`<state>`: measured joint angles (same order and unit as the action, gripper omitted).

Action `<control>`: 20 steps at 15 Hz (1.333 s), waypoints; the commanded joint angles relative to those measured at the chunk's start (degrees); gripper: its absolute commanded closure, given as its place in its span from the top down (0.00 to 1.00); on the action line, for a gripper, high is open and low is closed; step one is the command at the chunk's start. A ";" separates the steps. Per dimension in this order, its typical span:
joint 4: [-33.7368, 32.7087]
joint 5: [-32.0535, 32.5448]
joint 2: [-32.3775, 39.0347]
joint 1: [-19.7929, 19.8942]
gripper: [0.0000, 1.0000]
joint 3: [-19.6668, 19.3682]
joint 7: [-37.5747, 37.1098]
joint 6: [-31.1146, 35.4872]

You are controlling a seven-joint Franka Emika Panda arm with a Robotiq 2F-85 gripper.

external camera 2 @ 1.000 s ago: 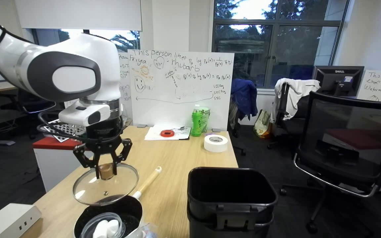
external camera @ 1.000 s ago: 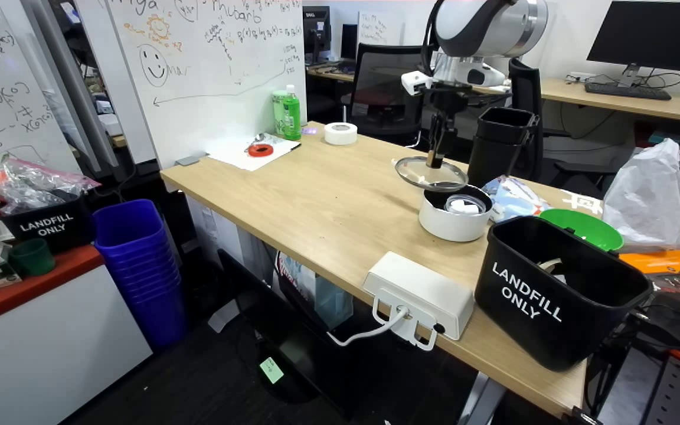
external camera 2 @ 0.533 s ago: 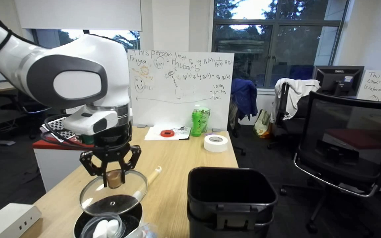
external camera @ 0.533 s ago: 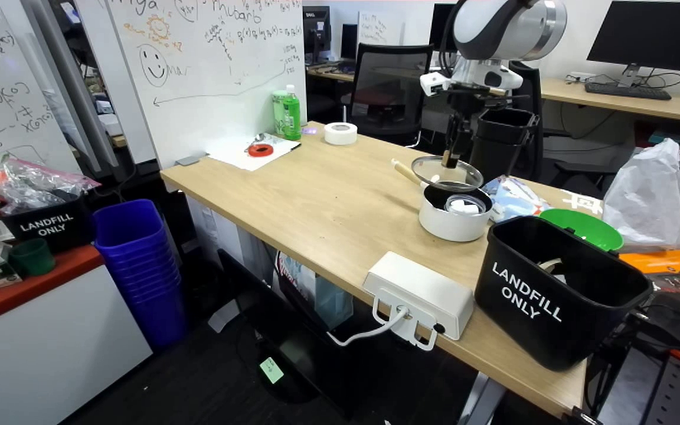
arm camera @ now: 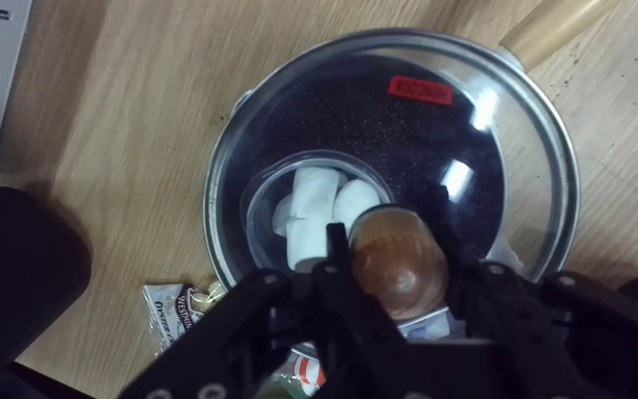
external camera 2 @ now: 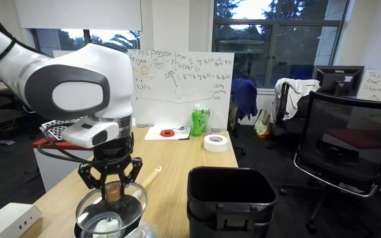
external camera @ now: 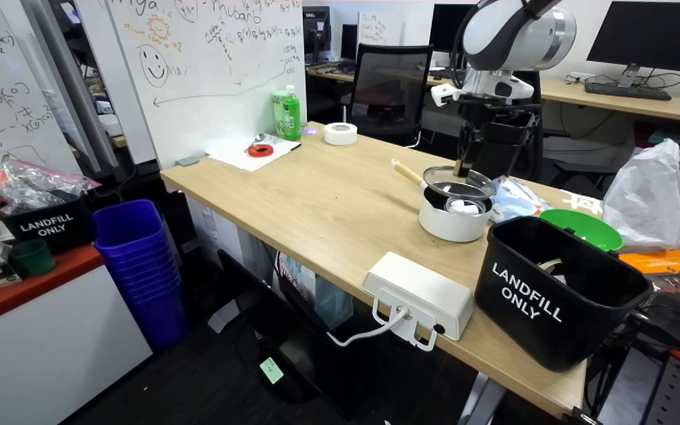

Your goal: Place the glass lid on the pot

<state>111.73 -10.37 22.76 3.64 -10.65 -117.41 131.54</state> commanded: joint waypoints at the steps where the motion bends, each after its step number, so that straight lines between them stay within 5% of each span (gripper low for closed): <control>1: 2.91 -0.27 -1.90 -0.07 0.16 0.27 -0.53 1.09; 20: 3.75 1.50 0.72 -1.22 0.16 -0.25 -1.29 6.36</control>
<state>115.11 -9.56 23.40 2.66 -10.66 -117.51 136.09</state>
